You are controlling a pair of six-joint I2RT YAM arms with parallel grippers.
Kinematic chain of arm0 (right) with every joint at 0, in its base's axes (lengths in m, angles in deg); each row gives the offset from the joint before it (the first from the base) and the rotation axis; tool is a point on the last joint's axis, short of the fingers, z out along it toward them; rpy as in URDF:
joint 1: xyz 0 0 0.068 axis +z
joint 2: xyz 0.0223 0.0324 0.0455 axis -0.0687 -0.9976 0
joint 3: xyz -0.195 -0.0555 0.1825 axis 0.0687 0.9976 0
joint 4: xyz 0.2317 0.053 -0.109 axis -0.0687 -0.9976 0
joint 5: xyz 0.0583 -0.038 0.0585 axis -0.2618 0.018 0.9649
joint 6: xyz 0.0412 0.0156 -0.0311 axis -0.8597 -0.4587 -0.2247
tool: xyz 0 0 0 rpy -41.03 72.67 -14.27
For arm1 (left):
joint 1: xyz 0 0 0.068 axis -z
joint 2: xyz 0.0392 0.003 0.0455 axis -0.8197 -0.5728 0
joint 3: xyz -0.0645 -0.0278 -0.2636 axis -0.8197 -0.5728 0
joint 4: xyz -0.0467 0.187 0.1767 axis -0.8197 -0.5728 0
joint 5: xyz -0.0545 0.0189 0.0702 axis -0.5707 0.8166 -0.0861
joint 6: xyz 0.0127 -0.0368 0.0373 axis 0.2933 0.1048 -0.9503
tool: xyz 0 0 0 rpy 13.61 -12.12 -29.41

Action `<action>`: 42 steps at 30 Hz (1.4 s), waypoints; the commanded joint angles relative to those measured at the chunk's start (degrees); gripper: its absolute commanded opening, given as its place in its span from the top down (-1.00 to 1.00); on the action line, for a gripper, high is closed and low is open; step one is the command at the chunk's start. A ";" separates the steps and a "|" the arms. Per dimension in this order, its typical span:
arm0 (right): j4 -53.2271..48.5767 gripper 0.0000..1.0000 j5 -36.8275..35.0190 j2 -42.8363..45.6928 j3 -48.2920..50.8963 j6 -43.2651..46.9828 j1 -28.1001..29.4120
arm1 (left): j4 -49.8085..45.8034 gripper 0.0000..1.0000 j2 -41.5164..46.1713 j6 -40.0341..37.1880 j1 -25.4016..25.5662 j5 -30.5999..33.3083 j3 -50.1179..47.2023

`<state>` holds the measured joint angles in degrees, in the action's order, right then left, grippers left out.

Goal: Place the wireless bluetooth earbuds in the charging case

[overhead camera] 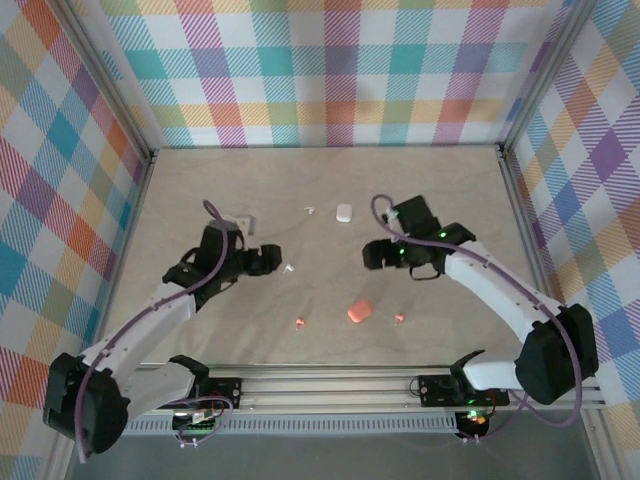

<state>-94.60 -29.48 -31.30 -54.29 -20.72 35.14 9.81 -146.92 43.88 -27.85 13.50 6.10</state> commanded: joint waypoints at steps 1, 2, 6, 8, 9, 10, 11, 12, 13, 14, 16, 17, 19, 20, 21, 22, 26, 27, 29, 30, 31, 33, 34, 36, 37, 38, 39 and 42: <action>-11.27 -0.64 -0.97 0.29 1.04 -6.38 6.76 | -6.52 -0.55 3.62 12.69 8.60 6.37 -2.26; -11.91 -0.68 -1.32 -0.35 1.28 -7.81 8.98 | -6.60 -0.52 4.01 15.69 11.07 7.74 -2.89; -11.98 -0.81 1.84 -4.80 -0.10 -7.77 13.39 | -6.37 -0.48 3.69 25.36 18.66 12.18 -5.19; -14.31 -0.89 0.71 -7.82 -1.61 -5.21 15.60 | -0.04 -0.50 3.90 29.26 20.88 11.00 -8.73; -15.59 -0.89 -0.36 -9.18 -2.21 -4.73 16.55 | 2.46 -0.50 3.91 30.14 20.98 10.06 -9.89; -16.82 -0.91 -0.44 -10.71 -2.83 -4.42 17.51 | 2.43 -0.50 3.86 30.47 20.99 10.19 -10.11; -17.03 -0.90 -0.06 -12.02 -3.10 -4.11 18.55 | 0.62 -0.51 3.95 30.15 21.03 11.26 -9.57; -16.73 -0.90 0.04 -12.93 -2.96 -3.72 19.60 | -1.47 -0.53 4.08 29.86 21.00 12.06 -9.13; -16.13 -0.89 -0.33 -13.99 -2.77 -3.37 20.68 | -2.38 -0.54 4.34 29.55 21.02 12.71 -8.84; -15.56 -0.88 -0.43 -15.48 -2.80 -2.88 21.19 | -2.83 -0.55 4.86 29.54 21.02 12.88 -8.78; -15.20 -0.85 -0.36 -18.90 -3.94 -1.29 21.26 | -2.74 -0.56 5.94 29.08 21.05 12.87 -9.19; -15.76 -0.86 -0.88 -20.72 -5.16 -0.33 21.27 | -2.74 -0.55 6.46 28.85 21.03 13.28 -9.45; -17.68 -0.86 -3.75 -24.33 -8.66 1.42 21.27 | -2.67 -0.56 7.69 27.76 21.04 14.40 -9.87; -18.50 -0.87 -5.31 -25.75 -9.83 2.12 21.27 | -2.46 -0.55 8.33 27.13 21.04 14.95 -10.05; -18.78 -0.87 -6.13 -26.44 -10.42 2.63 21.27 | -2.04 -0.54 8.96 26.66 20.93 15.35 -10.19; -18.94 -0.88 -6.37 -27.27 -10.99 3.34 21.26 | -1.43 -0.53 9.49 26.29 20.95 15.97 -10.65; -18.43 -0.90 -5.67 -28.72 -10.31 4.69 21.18 | 0.28 -0.51 10.17 25.96 20.95 17.76 -11.72; -18.14 -0.90 -5.77 -28.99 -9.79 4.73 21.18 | 0.42 -0.51 10.05 26.04 20.91 17.73 -11.83; -17.02 -0.91 -5.64 -29.34 -8.74 4.67 21.18 | 0.66 -0.51 9.25 26.22 20.90 17.44 -12.10; -16.48 -0.91 -5.46 -29.56 -8.28 4.67 21.14 | 0.65 -0.51 8.73 26.10 20.88 17.21 -12.16; -15.97 -0.92 -5.19 -30.02 -7.89 4.59 21.03 | 0.60 -0.51 8.08 25.98 20.90 16.84 -12.21; -15.10 -0.91 -4.42 -30.88 -7.45 4.47 20.68 | 2.62 -0.51 6.57 25.54 20.92 16.26 -11.99; -14.35 -0.89 -3.88 -31.24 -7.13 4.25 20.36 | 2.53 -0.51 5.81 25.39 20.89 16.00 -11.79; -13.23 -0.84 -2.92 -31.57 -6.90 3.56 19.72 | 2.31 -0.51 4.62 24.95 20.94 15.44 -11.26; -12.60 -0.80 -2.54 -31.50 -6.89 3.11 19.44 | 2.19 -0.51 4.17 24.69 20.88 15.33 -10.91; -12.14 -0.77 -2.23 -31.33 -6.89 2.79 19.29 | 2.08 -0.51 3.81 24.38 20.94 15.24 -10.70; -11.56 -0.73 -1.96 -31.09 -6.89 2.50 19.12 | 2.03 -0.51 3.52 24.03 20.93 15.27 -10.48; -9.82 -0.61 -1.40 -30.37 -6.80 1.45 18.36 | 1.63 -0.52 2.63 23.19 20.88 15.58 -9.35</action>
<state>-108.22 -33.17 -62.19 -61.70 -18.41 54.11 10.70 -143.77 68.86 -7.39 28.97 -5.29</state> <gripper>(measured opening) 0.813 0.761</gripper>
